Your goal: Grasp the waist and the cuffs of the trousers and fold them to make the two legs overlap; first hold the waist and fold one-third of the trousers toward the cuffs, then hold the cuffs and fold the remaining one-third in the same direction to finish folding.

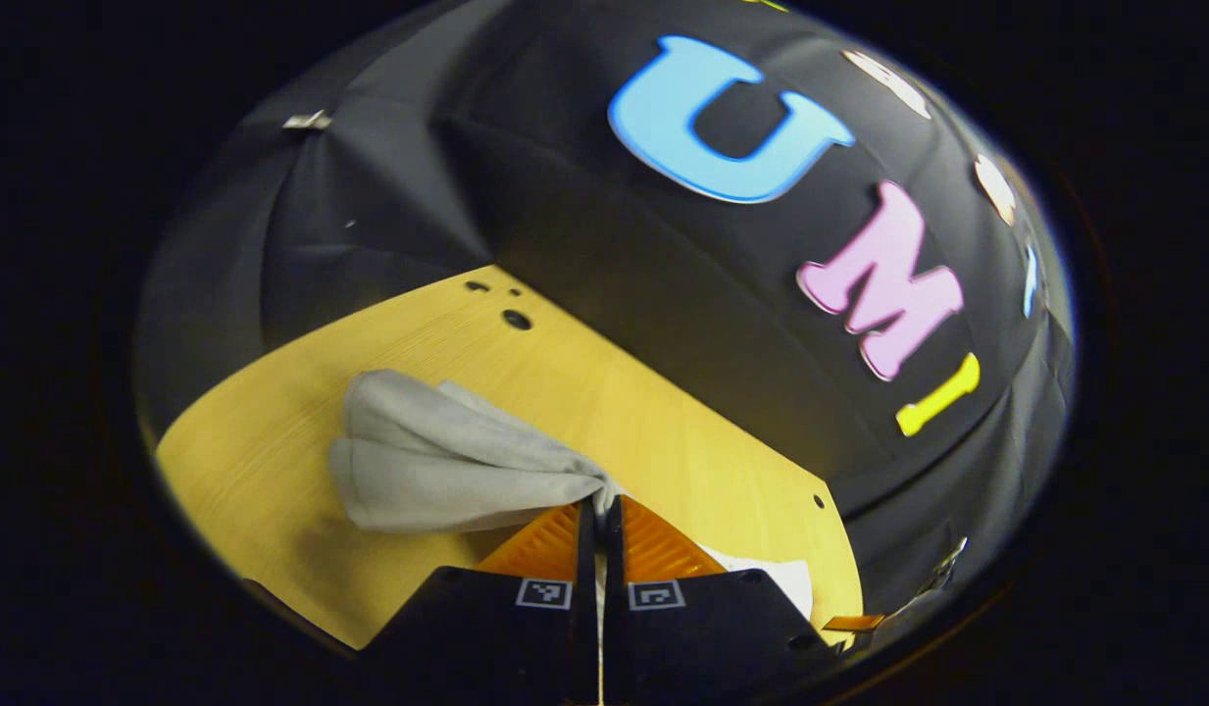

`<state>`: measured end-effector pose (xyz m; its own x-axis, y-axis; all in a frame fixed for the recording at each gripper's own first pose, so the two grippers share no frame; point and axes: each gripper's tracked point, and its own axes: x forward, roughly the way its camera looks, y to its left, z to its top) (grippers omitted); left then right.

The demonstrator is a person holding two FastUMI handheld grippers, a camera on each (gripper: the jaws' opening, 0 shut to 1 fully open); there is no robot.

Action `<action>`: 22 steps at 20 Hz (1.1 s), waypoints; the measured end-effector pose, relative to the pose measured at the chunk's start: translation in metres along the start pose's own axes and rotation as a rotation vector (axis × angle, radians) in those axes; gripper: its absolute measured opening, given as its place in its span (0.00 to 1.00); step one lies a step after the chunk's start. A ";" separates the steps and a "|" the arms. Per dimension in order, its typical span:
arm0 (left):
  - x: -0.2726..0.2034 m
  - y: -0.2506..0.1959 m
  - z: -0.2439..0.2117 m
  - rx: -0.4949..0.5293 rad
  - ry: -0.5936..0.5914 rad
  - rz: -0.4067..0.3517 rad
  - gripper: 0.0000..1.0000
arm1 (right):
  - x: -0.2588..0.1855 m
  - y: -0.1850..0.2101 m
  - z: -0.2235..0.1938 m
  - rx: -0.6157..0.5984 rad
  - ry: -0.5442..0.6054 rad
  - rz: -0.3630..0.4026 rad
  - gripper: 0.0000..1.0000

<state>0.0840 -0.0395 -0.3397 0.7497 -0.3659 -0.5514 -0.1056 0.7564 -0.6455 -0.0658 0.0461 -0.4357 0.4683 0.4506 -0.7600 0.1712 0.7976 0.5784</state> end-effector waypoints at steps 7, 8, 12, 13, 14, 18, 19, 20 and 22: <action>0.005 -0.092 -0.013 0.181 0.031 -0.159 0.07 | -0.004 0.000 0.002 -0.004 -0.006 0.003 0.77; 0.006 -0.103 -0.017 0.208 0.040 -0.177 0.06 | -0.006 -0.001 0.003 -0.004 -0.009 0.002 0.77; 0.010 -0.144 -0.049 0.312 0.095 -0.239 0.06 | -0.010 -0.005 0.004 -0.011 -0.016 0.000 0.77; 0.012 -0.155 -0.057 0.335 0.111 -0.252 0.07 | -0.012 -0.007 0.003 -0.015 -0.013 -0.002 0.77; 0.014 -0.167 -0.071 0.370 0.133 -0.264 0.07 | -0.013 -0.008 0.002 -0.014 -0.011 -0.001 0.77; 0.023 -0.193 -0.111 0.561 0.188 -0.286 0.08 | -0.012 -0.010 -0.001 0.000 -0.002 -0.001 0.78; 0.024 -0.200 -0.125 0.623 0.204 -0.292 0.08 | -0.012 -0.010 0.000 0.003 -0.002 -0.002 0.78; 0.025 -0.206 -0.137 0.681 0.219 -0.299 0.08 | -0.012 -0.011 -0.002 0.006 -0.001 -0.003 0.78; 0.022 -0.217 -0.156 0.799 0.243 -0.346 0.11 | -0.013 -0.013 0.000 0.011 -0.001 -0.005 0.78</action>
<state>0.0218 -0.2967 -0.2940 0.4868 -0.6788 -0.5499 0.6535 0.7007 -0.2864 -0.0745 0.0299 -0.4332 0.4684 0.4459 -0.7627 0.1830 0.7956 0.5775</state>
